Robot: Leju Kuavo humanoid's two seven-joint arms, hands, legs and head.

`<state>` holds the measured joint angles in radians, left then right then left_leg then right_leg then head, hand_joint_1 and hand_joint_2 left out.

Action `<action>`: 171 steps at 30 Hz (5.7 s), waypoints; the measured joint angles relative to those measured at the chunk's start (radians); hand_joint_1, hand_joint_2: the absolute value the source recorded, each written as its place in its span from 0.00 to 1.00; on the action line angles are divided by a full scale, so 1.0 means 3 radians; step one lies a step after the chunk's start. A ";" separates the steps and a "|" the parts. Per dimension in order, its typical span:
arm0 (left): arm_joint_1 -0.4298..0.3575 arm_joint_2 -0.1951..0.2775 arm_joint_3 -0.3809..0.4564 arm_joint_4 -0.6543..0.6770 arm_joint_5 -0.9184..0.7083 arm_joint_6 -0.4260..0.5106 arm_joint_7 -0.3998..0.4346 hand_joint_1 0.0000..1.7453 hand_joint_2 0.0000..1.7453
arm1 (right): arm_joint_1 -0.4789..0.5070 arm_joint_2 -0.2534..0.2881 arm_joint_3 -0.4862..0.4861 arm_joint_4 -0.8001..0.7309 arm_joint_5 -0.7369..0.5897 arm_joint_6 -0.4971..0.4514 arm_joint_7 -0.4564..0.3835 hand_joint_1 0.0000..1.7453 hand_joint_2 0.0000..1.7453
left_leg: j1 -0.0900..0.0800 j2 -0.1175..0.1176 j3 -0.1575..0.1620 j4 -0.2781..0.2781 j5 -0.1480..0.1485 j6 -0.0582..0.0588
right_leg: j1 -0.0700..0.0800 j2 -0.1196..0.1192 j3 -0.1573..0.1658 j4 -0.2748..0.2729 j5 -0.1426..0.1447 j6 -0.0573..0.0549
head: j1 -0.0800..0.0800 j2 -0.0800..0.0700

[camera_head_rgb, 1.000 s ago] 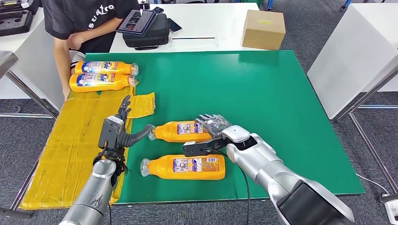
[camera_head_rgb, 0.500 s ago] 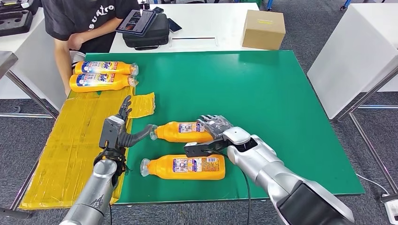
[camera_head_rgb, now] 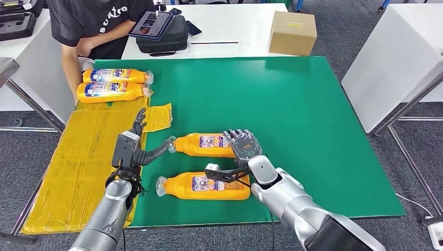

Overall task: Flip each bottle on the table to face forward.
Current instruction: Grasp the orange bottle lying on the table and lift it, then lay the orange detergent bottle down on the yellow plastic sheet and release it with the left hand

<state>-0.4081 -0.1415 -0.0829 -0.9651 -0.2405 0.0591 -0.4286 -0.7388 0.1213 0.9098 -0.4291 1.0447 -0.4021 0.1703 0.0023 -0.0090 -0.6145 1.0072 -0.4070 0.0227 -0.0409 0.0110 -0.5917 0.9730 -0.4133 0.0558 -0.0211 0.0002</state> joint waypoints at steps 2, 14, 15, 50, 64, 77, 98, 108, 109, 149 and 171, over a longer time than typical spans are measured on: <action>0.0012 0.0001 -0.0009 -0.0012 0.0001 0.0005 0.0001 0.00 1.00 | 0.0013 0.0017 -0.0004 0.0033 0.0023 -0.0075 0.0022 1.00 1.00 | 0.0000 0.0000 0.0001 0.0000 0.0000 0.0000 | 0.0000 0.0000 0.0001 0.0000 0.0000 0.0000 | 0.0000 0.0000; 0.0027 0.0001 -0.0016 -0.0052 0.0015 0.0014 0.0012 0.00 1.00 | 0.0020 0.0076 -0.0052 0.0114 0.0162 -0.0205 0.0051 1.00 1.00 | 0.0001 0.0002 0.0006 0.0000 0.0000 0.0000 | 0.0001 0.0000 0.0005 0.0000 0.0000 0.0000 | 0.0000 0.0000; 0.0029 0.0001 -0.0016 -0.0055 0.0016 0.0014 0.0012 0.00 1.00 | 0.0021 0.0078 -0.0058 0.0117 0.0168 -0.0210 0.0051 1.00 1.00 | 0.0001 0.0002 0.0006 0.0000 0.0000 0.0000 | 0.0001 0.0000 0.0005 0.0000 0.0000 0.0000 | 0.0000 0.0000; 0.0321 0.0005 -0.0015 -0.0436 0.0004 0.0075 0.0101 0.00 1.00 | 0.1076 -0.0241 -0.1257 -0.2427 -0.0404 -0.0808 -0.0721 1.00 1.00 | 0.0000 -0.0003 -0.0007 0.0000 -0.0001 0.0001 | 0.0001 -0.0004 -0.0004 -0.0001 -0.0001 -0.0001 | 0.0000 0.0000; 0.0298 0.0002 -0.0163 -0.0686 0.0465 -0.0530 0.0328 0.00 1.00 | 0.0944 0.0054 -0.1590 -0.2042 -0.2121 -0.0050 -0.1885 1.00 1.00 | 0.0001 -0.0003 -0.0007 0.0000 0.0000 0.0000 | 0.0001 -0.0004 -0.0003 0.0000 -0.0001 -0.0001 | 0.0000 0.0000; 0.0300 0.0021 -0.0497 -0.1137 0.0610 -0.0842 0.0447 0.00 1.00 | 0.0699 0.0227 -0.1805 -0.1421 -0.2580 0.0406 -0.2403 1.00 1.00 | 0.0001 -0.0003 -0.0008 0.0000 0.0000 0.0000 | 0.0001 -0.0005 -0.0004 0.0000 -0.0001 -0.0001 | 0.0000 0.0000; 0.0151 0.0021 -0.0681 -0.1134 0.0615 -0.0732 0.0466 0.00 1.00 | 0.0256 0.0659 -0.1701 -0.0475 -0.2426 0.0814 -0.2653 1.00 1.00 | 0.0001 -0.0002 -0.0008 0.0000 0.0000 0.0000 | 0.0001 -0.0004 -0.0005 0.0001 -0.0001 -0.0001 | 0.0000 0.0000; 0.0123 0.0028 -0.0651 -0.1046 0.0630 -0.0706 0.0422 0.00 1.00 | 0.0231 0.0745 -0.1274 -0.0369 -0.2423 0.0781 -0.2504 1.00 1.00 | 0.0001 -0.0002 -0.0008 0.0000 0.0001 0.0000 | 0.0001 -0.0004 -0.0005 0.0001 -0.0001 -0.0001 | 0.0000 0.0000; 0.0123 0.0028 -0.0649 -0.1040 0.0634 -0.0706 0.0419 0.00 1.00 | 0.0231 0.0745 -0.1223 -0.0368 -0.2437 0.0750 -0.2486 1.00 1.00 | 0.0001 -0.0002 -0.0008 0.0000 0.0001 0.0000 | 0.0001 -0.0004 -0.0005 0.0001 -0.0001 -0.0001 | 0.0000 0.0000; 0.0142 0.0028 -0.0459 -0.1008 0.0733 -0.0886 0.0422 1.00 1.00 | 0.0082 0.0732 -0.0204 -0.0300 -0.2744 -0.0082 -0.2199 1.00 1.00 | 0.0001 -0.0002 -0.0008 0.0000 0.0001 0.0000 | 0.0001 -0.0004 -0.0005 0.0001 -0.0001 -0.0001 | 0.0001 0.0000; 0.0201 0.0073 -0.0329 -0.1143 0.0457 -0.0419 0.0509 1.00 1.00 | 0.0425 0.0614 -0.0658 -0.1061 -0.2522 0.0280 -0.2006 0.00 1.00 | 0.0001 -0.0002 -0.0009 0.0000 0.0000 0.0000 | 0.0001 -0.0004 -0.0007 0.0001 -0.0001 -0.0001 | 0.0000 0.0000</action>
<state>-0.3480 -0.1197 -0.1816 -1.3082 -0.1034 -0.0667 -0.2758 -0.6114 0.3056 0.7125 -0.7474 0.2882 -0.3183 -0.4315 0.0027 -0.0097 -0.6170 1.0070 -0.4069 0.0226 -0.0405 0.0098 -0.5936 0.9732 -0.4135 0.0555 -0.0210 0.0003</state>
